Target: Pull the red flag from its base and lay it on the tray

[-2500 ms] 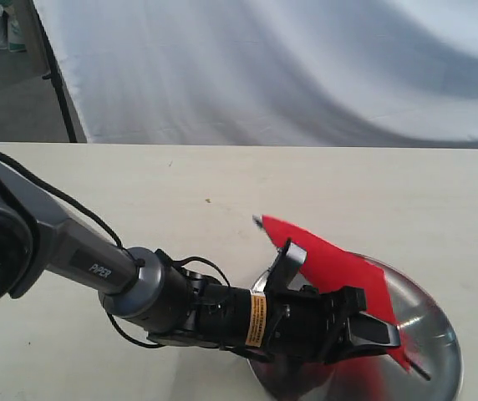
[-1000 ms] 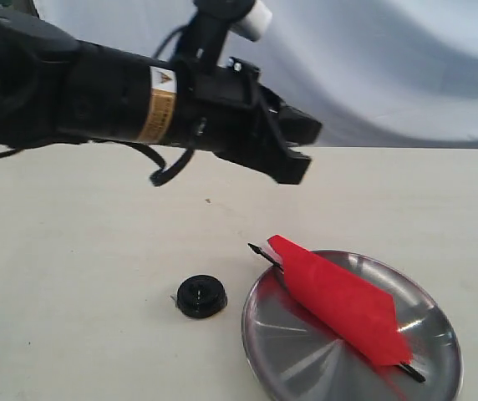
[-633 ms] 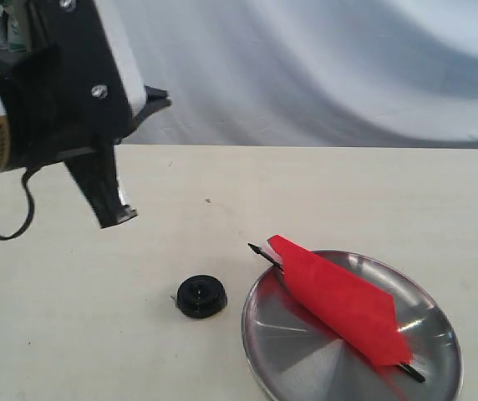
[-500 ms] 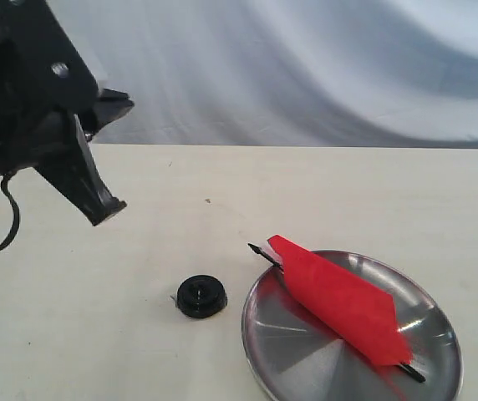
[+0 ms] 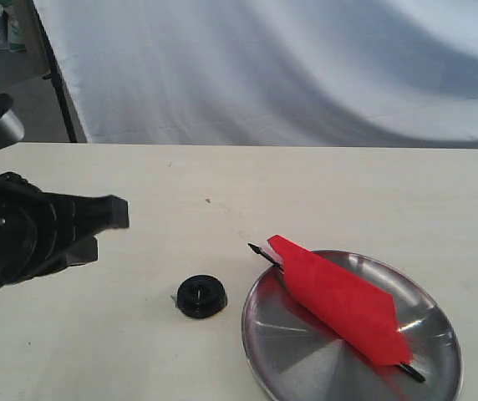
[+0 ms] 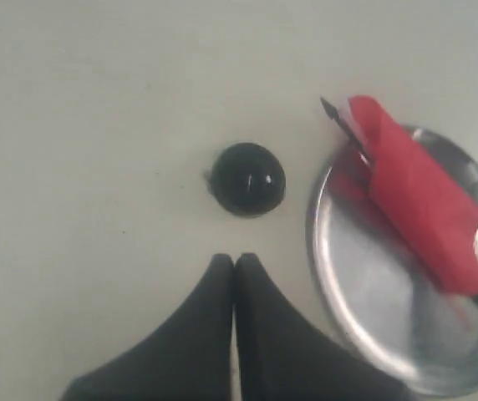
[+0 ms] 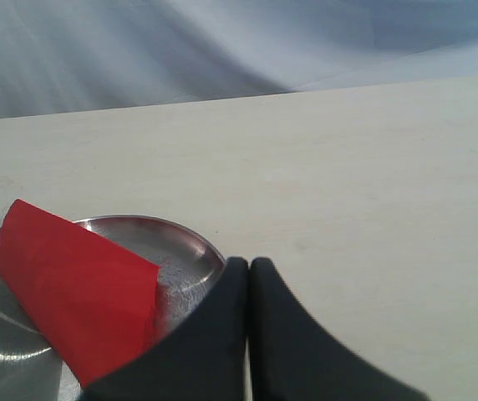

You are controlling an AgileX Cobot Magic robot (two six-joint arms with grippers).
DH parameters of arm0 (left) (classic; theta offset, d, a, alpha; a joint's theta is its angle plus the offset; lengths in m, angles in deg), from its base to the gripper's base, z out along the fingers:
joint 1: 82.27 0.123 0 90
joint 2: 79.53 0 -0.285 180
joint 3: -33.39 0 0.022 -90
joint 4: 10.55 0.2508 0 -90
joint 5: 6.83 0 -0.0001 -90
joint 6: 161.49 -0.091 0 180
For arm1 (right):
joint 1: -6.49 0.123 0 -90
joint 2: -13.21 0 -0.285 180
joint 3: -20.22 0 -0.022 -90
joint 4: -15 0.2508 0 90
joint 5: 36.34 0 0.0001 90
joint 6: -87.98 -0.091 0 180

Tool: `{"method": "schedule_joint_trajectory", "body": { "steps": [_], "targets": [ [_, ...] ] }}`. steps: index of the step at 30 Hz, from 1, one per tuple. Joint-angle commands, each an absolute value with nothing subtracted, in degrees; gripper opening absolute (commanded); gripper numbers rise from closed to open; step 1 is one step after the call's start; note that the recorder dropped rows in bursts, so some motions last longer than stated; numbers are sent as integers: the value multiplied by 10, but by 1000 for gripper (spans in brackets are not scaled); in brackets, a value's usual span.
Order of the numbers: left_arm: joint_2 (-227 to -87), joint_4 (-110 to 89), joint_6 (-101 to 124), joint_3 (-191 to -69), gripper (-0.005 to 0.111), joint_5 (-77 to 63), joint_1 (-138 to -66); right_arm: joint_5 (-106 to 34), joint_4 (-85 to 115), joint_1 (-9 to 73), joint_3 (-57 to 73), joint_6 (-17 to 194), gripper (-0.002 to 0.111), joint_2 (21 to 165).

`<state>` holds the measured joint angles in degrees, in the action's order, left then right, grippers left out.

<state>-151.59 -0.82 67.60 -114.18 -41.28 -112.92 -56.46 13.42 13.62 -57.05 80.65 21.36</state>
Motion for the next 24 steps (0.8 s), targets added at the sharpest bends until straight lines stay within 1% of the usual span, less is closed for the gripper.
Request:
{"method": "schedule_joint_trajectory", "body": {
  "steps": [1,5,10,24],
  "targets": [
    [-1513,-9,397,-1137,0,-427,-1129,-561,130,135,-570,808,0,210],
    [-1513,2,157,-1137,0,-461,-1129,-561,130,135,-570,808,0,210],
    [-1513,-5,166,-1137,0,-527,-1129,-561,130,135,-570,808,0,210],
    [-1510,-4,166,-1134,0,-522,-1129,-561,130,135,-570,808,0,210]
  ]
}}
